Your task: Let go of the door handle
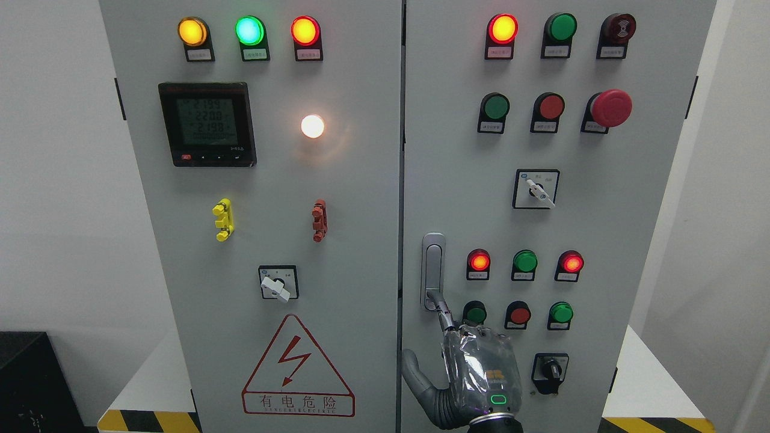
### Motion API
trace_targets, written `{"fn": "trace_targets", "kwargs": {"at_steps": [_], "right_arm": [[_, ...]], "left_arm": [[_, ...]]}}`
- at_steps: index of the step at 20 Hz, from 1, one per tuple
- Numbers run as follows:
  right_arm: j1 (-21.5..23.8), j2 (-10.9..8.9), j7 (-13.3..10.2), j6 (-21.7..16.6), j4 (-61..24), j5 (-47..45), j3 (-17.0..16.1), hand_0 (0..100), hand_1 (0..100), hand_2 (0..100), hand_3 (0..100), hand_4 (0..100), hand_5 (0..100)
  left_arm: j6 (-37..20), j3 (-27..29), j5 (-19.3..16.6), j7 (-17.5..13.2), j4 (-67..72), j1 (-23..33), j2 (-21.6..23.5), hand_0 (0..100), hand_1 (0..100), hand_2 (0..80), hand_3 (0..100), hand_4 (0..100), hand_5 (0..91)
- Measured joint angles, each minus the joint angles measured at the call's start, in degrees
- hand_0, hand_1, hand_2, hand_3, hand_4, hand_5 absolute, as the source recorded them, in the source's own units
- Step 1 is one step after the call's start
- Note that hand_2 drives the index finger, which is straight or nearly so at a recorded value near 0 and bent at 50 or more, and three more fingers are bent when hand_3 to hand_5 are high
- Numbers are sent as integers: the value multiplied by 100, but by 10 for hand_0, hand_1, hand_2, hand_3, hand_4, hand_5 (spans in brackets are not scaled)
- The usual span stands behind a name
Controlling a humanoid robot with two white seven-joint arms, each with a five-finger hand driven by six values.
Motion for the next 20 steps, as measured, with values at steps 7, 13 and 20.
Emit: {"fn": "trace_targets", "kwargs": {"at_steps": [7,13,20], "right_arm": [[19,0,96,-6,-31,2,6,409,262,0,768,703,719],[66,0,94,-28,27,-1,9,407,260,0,767,703,719],[86,0,86,-30,80,-2,11,406,260,0,767,705,718]], "left_arm": [[-14,0,0,0,0,0,0,0,0,43,106,5,0],[-15,0,0,0,0,0,0,0,0,43,107,4,0],[-16,0,0,-1,0,0,0,0,0,43,105,5,0]]}}
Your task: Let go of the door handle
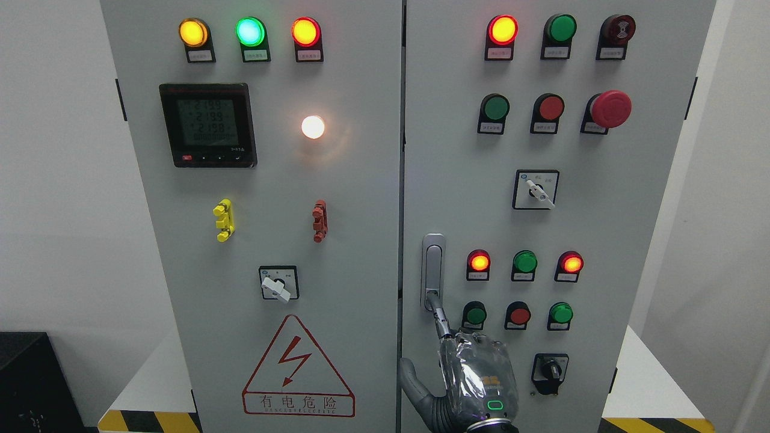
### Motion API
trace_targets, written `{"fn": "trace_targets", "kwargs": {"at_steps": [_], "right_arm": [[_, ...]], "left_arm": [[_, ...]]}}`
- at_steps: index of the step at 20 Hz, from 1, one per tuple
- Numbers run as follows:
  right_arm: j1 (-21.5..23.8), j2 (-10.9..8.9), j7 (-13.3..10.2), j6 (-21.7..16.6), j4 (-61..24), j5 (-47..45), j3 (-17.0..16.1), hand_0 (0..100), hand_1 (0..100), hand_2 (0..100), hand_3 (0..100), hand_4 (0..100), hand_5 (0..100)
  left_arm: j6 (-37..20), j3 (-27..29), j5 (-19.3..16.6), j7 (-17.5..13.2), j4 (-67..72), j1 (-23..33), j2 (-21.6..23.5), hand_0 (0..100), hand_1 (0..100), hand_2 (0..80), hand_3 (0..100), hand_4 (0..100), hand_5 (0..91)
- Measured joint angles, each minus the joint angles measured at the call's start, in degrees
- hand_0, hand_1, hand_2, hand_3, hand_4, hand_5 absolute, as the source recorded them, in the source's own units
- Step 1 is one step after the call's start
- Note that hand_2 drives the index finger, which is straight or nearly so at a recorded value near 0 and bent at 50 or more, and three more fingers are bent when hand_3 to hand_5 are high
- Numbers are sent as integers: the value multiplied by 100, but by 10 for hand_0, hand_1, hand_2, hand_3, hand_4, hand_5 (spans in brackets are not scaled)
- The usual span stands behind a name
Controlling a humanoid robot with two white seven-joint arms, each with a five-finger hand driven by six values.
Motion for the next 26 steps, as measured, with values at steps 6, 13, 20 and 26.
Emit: {"fn": "trace_targets", "kwargs": {"at_steps": [6,13,20,26], "right_arm": [[30,0,2,-1,33,3,1,404,260,0,767,706,718],[40,-2,10,-1,52,6,-1,403,258,0,766,707,718],[54,-1,13,6,66,6,-8,401,258,0,766,706,717],[56,0,13,8,71,6,-14,400,257,0,766,708,717]], "left_arm": [[-1,0,0,0,0,0,0,0,0,43,105,4,0],[-3,0,0,0,0,0,0,0,0,44,106,4,0],[-21,0,0,0,0,0,-1,0,0,44,106,5,0],[-12,0,0,0,0,0,-1,0,0,43,106,4,0]]}}
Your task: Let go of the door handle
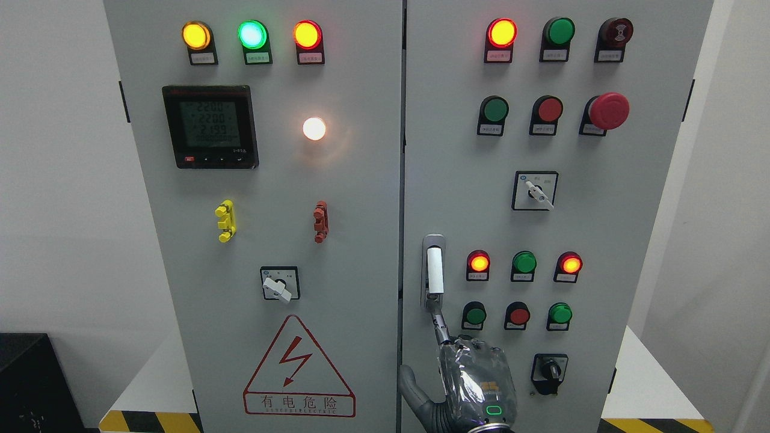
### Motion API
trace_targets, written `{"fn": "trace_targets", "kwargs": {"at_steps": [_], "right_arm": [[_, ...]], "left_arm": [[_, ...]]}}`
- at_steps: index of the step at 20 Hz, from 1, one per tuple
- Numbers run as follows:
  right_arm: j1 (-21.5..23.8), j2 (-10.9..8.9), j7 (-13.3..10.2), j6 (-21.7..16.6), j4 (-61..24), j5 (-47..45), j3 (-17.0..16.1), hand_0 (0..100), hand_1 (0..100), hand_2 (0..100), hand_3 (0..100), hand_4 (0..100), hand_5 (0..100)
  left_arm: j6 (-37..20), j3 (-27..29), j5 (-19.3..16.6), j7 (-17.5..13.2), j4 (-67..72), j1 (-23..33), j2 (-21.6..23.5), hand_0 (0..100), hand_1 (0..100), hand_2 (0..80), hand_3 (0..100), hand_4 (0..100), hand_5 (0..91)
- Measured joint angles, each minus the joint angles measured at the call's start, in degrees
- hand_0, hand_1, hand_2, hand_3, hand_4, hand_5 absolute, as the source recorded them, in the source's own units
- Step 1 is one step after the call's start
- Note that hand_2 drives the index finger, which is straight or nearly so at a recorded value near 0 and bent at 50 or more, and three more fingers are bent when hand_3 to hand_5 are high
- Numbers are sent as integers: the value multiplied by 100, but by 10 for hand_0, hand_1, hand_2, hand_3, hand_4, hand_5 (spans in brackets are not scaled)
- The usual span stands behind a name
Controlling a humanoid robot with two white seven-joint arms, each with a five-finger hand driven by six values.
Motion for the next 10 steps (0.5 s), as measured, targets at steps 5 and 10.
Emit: {"fn": "trace_targets", "kwargs": {"at_steps": [5,10], "right_arm": [[7,0,0,2,2,-2,-5,400,257,0,766,708,717],[22,1,0,3,1,-5,-7,400,257,0,768,706,717]], "left_arm": [[9,0,0,0,0,0,0,0,0,44,106,4,0],[11,0,0,0,0,0,0,0,0,44,105,5,0]]}}
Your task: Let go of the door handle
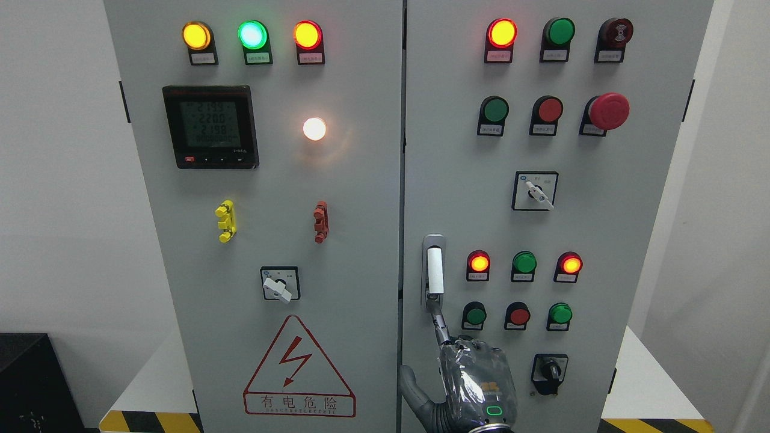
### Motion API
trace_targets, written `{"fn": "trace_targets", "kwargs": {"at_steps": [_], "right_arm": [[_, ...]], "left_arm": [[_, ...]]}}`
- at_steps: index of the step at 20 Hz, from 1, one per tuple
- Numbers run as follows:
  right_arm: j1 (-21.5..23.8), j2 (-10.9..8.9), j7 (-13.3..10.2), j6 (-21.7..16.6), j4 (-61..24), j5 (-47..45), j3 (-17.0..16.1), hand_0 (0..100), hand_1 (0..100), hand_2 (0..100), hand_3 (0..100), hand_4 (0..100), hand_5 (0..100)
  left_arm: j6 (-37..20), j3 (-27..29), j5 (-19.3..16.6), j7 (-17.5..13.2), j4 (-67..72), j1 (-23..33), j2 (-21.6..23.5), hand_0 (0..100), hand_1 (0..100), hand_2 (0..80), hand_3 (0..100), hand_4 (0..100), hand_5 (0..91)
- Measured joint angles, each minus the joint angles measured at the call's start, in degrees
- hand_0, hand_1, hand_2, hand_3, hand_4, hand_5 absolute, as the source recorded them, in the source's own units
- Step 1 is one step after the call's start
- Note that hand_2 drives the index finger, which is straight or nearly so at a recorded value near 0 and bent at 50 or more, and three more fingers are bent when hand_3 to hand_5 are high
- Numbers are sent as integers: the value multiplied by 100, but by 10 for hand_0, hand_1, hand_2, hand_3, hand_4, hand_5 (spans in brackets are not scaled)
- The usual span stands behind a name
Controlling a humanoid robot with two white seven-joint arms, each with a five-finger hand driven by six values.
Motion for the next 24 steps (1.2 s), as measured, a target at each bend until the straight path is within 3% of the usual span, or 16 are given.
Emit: {"fn": "trace_targets", "kwargs": {"at_steps": [24], "right_arm": [[24,-1,43,1,-23,-19,10,398,255,0,767,705,717]], "left_arm": [[40,0,0,-1,0,0,0,0,0,44,107,4,0]]}}
